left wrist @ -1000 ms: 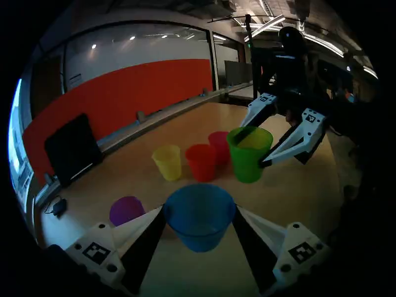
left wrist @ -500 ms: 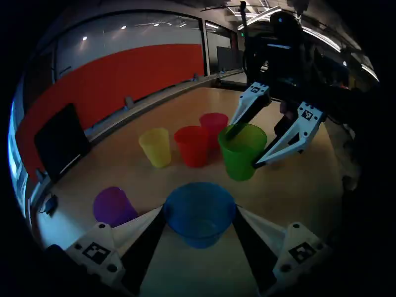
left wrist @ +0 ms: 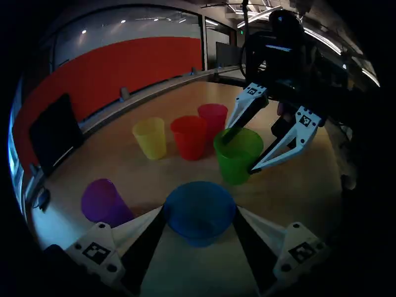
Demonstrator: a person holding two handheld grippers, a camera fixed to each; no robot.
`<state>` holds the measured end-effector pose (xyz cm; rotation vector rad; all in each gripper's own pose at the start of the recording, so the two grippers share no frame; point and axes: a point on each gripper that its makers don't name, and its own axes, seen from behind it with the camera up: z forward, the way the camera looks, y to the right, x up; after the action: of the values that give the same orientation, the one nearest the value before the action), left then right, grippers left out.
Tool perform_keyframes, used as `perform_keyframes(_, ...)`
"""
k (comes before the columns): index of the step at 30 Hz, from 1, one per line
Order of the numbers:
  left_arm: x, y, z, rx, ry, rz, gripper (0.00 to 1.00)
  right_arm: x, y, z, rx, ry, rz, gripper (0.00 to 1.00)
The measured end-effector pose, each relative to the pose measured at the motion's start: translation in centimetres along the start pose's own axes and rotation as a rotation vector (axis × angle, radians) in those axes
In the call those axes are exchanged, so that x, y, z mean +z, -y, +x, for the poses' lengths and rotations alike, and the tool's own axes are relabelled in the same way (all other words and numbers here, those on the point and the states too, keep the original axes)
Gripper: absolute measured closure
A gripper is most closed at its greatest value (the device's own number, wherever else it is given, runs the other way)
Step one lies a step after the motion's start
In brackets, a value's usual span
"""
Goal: Pour water
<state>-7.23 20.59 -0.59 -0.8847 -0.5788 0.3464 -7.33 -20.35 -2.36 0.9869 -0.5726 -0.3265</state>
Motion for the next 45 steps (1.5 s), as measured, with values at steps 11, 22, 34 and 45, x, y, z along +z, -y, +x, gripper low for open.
perform_keyframes(11, 0.1, 0.0, -0.6, -0.014, 0.0, -0.012, 0.1, 1.0, 0.3, -0.7, 0.0, 0.011, 0.006, 0.09)
perform_keyframes(22, -0.2, 0.1, -1.4, -0.017, 0.015, -0.008, 0.04, 1.4, 0.3, -1.0, 0.001, 0.013, -0.006, 0.09)
perform_keyframes(34, -1.3, 0.6, -2.8, -0.059, 0.02, 0.024, 0.04, 0.5, 0.2, -2.1, 0.016, 0.025, -0.029, 0.0)
perform_keyframes(45, -3.8, 1.1, -3.6, -0.108, -0.007, 0.089, 0.03, -2.7, 0.1, -3.3, 0.048, 0.007, -0.084, 0.0)
